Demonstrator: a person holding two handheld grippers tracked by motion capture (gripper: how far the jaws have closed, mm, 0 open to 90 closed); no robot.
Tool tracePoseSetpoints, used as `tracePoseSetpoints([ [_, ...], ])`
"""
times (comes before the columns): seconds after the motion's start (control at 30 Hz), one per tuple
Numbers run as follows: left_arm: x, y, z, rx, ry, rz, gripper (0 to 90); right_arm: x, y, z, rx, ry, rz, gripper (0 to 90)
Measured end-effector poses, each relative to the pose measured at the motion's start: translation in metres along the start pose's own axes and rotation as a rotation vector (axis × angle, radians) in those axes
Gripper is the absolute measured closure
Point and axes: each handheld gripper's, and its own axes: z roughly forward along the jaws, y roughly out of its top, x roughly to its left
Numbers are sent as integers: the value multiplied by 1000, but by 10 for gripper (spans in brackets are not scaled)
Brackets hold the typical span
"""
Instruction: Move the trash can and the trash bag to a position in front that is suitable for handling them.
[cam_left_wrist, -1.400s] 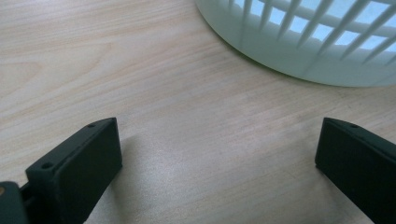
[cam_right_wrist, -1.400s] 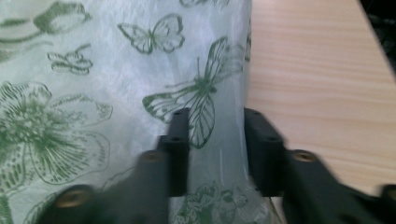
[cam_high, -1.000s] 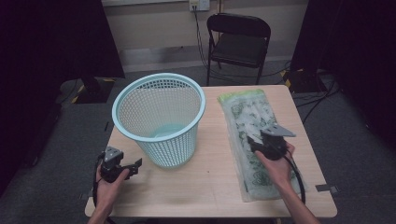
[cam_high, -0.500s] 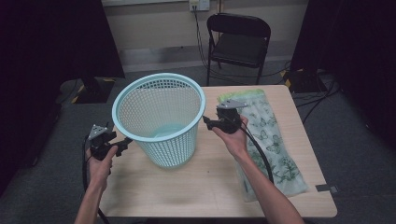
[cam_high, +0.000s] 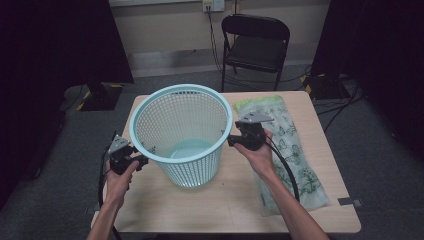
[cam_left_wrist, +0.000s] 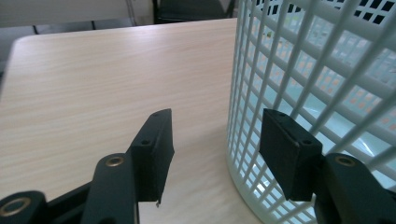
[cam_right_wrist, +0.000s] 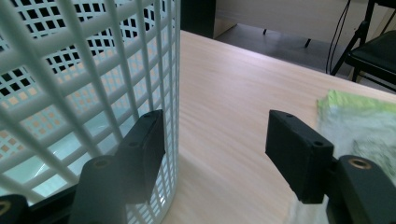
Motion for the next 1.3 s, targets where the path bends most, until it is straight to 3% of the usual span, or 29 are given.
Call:
tracePoseSetpoints([
  [0.13,-15,-4,-2,12,-28,18,439,-5,-7,-17,8,6,-4,375],
  [0.2,-26,-8,-3,3,-69,12,438,-10,-13,-31,7,3,-5,380],
  [0.4,-37,-16,-8,5,-142,-6,439,-10,-25,-52,1,25,23,395],
  [0.6,-41,-21,-17,15,-163,-10,446,-5,-29,-63,4,41,16,399],
  [0.63,-40,-22,-18,18,-166,-3,420,-4,-29,-65,7,35,13,393],
  [0.67,-36,-24,-17,50,-166,-7,316,-5,-29,-67,27,41,33,377],
  [0.7,-36,-24,-17,50,-166,-7,270,-5,-29,-67,27,41,33,377],
  [0.73,-32,-30,-12,82,-157,21,248,-6,-30,-71,34,28,19,317],
  [0.77,-32,-30,-12,82,-157,21,250,-8,-31,-72,36,27,17,315],
  [0.8,-27,-40,-5,108,-135,51,244,-12,-33,-74,42,18,15,312],
  [0.83,-27,-40,-5,108,-135,51,229,-16,-37,-75,48,3,18,306],
  [0.87,-22,-49,1,165,-140,54,218,-22,-41,-76,57,-16,26,301],
  [0.9,-22,-49,1,165,-140,54,220,-22,-41,-76,57,-16,26,301],
  [0.93,-19,-56,4,204,-116,96,220,-35,-52,-79,75,-54,40,293],
  [0.97,-19,-56,4,204,-116,96,216,-35,-52,-79,75,-54,40,293],
  [1.0,-16,-60,4,216,-99,84,200,-47,-64,-81,109,-108,41,272],
  [1.03,-16,-60,4,216,-99,84,193,-47,-64,-81,109,-108,41,272],
  [1.07,-13,-64,5,239,-90,95,192,-59,-79,-82,139,-170,39,269],
  [1.17,-9,-68,6,254,-66,108,189,-68,-90,-83,160,-200,51,266],
  [1.2,-7,-70,7,262,-48,111,190,-79,-101,-82,195,-226,71,258],
  [1.3,-7,-73,10,292,-17,128,183,-89,-109,-83,218,-264,68,255],
])
